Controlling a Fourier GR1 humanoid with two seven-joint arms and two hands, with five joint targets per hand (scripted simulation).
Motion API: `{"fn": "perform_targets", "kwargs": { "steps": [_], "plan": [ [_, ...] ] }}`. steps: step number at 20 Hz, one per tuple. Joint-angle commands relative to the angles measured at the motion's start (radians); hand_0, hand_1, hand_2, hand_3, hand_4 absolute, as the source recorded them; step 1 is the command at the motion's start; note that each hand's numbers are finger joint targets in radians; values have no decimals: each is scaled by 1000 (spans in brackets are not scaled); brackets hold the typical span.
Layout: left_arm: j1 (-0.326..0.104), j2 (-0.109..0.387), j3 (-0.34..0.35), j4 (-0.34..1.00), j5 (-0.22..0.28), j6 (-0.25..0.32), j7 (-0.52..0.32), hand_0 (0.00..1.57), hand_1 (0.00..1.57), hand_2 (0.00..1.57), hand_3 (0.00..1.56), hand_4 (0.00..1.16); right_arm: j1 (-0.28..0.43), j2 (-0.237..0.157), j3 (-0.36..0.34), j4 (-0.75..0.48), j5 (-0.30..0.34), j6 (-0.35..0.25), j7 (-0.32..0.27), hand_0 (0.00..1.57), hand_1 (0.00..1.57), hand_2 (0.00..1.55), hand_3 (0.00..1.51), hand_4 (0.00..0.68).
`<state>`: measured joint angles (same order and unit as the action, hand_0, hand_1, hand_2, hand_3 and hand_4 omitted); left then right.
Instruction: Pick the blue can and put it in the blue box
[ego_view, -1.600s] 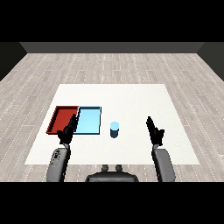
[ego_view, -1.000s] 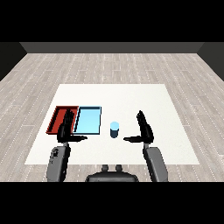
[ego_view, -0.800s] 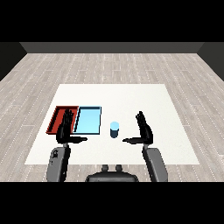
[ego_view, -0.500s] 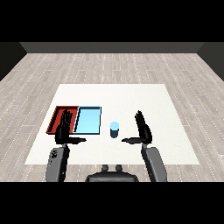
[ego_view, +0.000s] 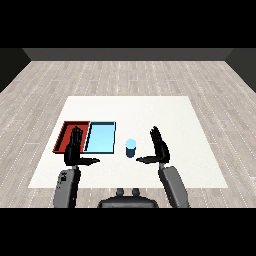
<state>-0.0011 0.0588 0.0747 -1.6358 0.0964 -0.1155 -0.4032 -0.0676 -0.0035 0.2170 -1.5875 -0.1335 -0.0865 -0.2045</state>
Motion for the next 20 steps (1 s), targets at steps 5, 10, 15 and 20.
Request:
{"fn": "perform_targets", "kwargs": {
  "steps": [5, 10, 15, 20],
  "plan": [
    [33, 7, 3, -78, 19, -7, 57, 0, 0, 0, 0, 0, 10, 3, 55, 42, -58, -47, -22, 0, 0, 0, 0, 0],
    [25, -16, 4, -48, 14, 16, 17, 0, 0, 0, 0, 0, -109, 3, 133, 171, -173, -164, -83, 0, 0, 0, 0, 0],
    [-42, 16, 34, -13, 39, -4, 38, 0, 0, 0, 0, 0, -33, 3, 123, 244, -199, -97, -182, 0, 0, 0, 0, 0],
    [-4, 74, 88, -55, 103, -60, 84, 0, 0, 0, 0, 0, -101, 3, 171, 308, -290, -151, -194, 0, 0, 0, 0, 0]
  ]
}}
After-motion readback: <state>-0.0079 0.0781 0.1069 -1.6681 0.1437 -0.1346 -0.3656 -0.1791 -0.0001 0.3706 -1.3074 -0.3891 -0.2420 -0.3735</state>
